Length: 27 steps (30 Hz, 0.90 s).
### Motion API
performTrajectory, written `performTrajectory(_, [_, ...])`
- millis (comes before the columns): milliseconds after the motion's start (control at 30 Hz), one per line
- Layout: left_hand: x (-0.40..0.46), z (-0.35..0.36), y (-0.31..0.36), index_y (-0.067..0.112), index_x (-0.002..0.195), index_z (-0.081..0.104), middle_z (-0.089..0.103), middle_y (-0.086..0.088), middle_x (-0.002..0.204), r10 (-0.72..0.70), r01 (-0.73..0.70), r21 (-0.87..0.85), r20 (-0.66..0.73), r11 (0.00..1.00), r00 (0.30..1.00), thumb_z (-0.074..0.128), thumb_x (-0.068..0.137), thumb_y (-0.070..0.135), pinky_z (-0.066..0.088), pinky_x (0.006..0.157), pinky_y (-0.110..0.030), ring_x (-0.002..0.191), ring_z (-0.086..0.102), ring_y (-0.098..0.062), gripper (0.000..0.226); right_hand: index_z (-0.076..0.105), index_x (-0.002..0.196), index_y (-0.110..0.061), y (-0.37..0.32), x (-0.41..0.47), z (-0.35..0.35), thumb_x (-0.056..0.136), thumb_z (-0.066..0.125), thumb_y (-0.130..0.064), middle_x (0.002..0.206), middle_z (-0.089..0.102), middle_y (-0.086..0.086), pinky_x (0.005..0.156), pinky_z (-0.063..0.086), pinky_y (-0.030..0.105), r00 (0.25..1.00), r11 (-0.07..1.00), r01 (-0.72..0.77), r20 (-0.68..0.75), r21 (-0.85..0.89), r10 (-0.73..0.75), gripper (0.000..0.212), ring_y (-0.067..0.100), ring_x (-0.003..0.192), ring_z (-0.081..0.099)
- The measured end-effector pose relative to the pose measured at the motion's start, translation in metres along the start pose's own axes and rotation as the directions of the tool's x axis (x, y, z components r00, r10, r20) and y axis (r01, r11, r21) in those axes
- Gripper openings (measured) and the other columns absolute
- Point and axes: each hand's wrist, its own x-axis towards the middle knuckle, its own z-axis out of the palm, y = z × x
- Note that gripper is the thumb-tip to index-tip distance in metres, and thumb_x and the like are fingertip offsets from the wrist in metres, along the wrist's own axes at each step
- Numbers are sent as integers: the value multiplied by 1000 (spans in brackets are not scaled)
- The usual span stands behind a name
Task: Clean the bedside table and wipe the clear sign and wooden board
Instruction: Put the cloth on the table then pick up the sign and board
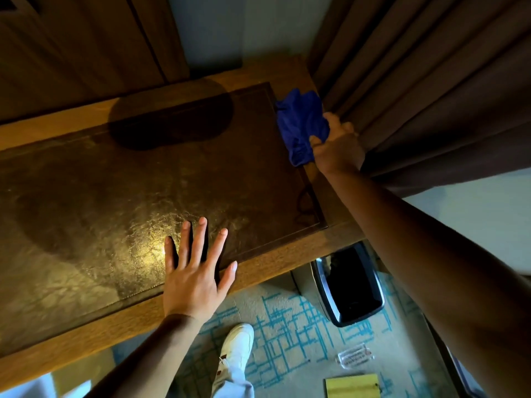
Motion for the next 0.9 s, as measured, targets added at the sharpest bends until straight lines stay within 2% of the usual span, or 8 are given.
performTrajectory(133, [0, -1, 1, 29, 154, 39, 17, -11, 169, 3, -3, 2, -13, 1000, 1000, 42, 95, 61, 11, 123, -63, 155, 15, -38, 68, 36, 151, -32, -5, 1, -5, 101, 42, -51, 147, 41, 16, 101, 40, 51, 998, 959, 27, 57, -281, -12, 53, 39, 131, 42])
performTrajectory(200, [0, -1, 0, 29, 154, 40, 18, -11, 168, -3, 3, 8, -15, 1000, 1000, 42, 95, 61, 10, 123, -62, 155, 16, -38, 67, 31, 153, -32, -8, -1, -12, 102, 37, -55, 150, 38, 16, 105, 38, 53, 993, 957, 22, 119, -291, 13, 57, 39, 135, 39])
performTrajectory(367, [0, -5, 2, 24, 149, 48, 28, -14, 164, -3, 2, -20, -31, 1000, 1000, 45, 93, 56, 7, 122, -60, 152, 22, -41, 65, 42, 147, -28, 21, -50, -38, 100, 42, -49, 142, 47, 13, 100, 45, 48, 994, 989, 83, 76, -119, -74, 52, 35, 128, 47])
performTrajectory(467, [12, -21, 14, 13, 124, 67, 52, -18, 140, 38, -45, -56, -114, 997, 993, 51, 89, 44, 30, 110, -60, 128, 47, -45, 49, 63, 110, -20, 60, -98, -66, 98, 49, -41, 111, 64, 7, 79, 53, 36, 997, 996, 71, 4, 52, -71, 27, 30, 101, 63])
performTrajectory(533, [16, -37, 37, 11, 102, 71, 60, -13, 119, 129, -149, -126, -161, 981, 979, 52, 89, 37, 41, 90, -50, 106, 55, -39, 35, 64, 92, -19, 96, -136, -85, 94, 53, -36, 86, 67, 0, 62, 50, 30, 999, 989, 28, -34, 142, -24, 20, 28, 79, 64])
performTrajectory(633, [-7, -46, 94, 13, 90, 69, 63, -6, 102, 361, -381, -327, -121, 865, 924, 51, 92, 32, 42, 79, -38, 94, 57, -26, 26, 64, 86, -18, 165, -218, -99, 90, 58, -27, 82, 65, 1, 60, 41, 29, 972, 964, -2, -224, 267, 64, 12, 28, 77, 62])
performTrajectory(767, [-57, -15, 167, 14, 85, 65, 61, 1, 89, 574, -521, -500, -59, 691, 817, 52, 93, 26, 46, 68, -27, 81, 60, -20, 19, 57, 76, -18, 267, -362, -68, 93, 55, -33, 73, 54, -6, 61, 43, 35, 909, 893, -248, -227, 376, 349, 23, 16, 65, 52])
performTrajectory(900, [-98, 42, 230, 14, 84, 64, 62, -1, 88, 751, -645, -499, 18, 579, 660, 58, 89, 22, 52, 71, -40, 82, 61, -27, 12, 67, 100, -21, 365, -504, 2, 89, 51, -50, 96, 67, -1, 79, 51, 35, 771, 722, -592, -11, 358, 637, 35, 24, 91, 66])
